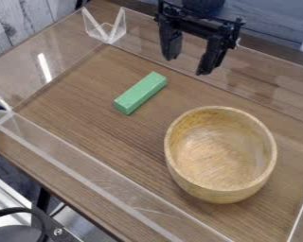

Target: Put the green block in the brown bowl

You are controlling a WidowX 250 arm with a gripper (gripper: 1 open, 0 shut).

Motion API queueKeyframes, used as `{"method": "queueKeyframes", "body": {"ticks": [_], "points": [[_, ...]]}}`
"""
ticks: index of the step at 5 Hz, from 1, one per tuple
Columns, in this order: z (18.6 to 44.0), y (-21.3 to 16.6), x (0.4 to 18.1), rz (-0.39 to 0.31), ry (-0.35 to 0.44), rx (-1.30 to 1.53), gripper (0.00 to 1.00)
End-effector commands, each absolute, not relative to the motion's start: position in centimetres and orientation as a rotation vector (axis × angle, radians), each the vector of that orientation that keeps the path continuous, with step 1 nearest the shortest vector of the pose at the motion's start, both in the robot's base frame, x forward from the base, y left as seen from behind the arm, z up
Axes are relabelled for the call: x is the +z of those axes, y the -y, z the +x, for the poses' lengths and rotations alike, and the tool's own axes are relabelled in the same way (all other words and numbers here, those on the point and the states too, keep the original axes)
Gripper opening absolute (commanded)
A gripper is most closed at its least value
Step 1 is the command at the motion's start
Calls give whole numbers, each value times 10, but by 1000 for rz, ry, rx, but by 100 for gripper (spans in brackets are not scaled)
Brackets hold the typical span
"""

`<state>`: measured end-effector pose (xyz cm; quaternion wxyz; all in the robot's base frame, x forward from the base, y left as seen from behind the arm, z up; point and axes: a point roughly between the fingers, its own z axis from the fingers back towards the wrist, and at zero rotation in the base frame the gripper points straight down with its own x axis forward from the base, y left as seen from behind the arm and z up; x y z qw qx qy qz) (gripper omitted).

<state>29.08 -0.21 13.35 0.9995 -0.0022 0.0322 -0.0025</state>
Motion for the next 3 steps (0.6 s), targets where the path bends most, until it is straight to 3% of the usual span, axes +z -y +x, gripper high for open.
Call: {"method": "queueKeyframes", "body": {"ticks": [1, 2, 3], "points": [[295, -13, 125, 5, -97, -14, 100], [296, -33, 111, 21, -146, -37, 100], [296, -50, 98, -19, -136, -37, 100]]}}
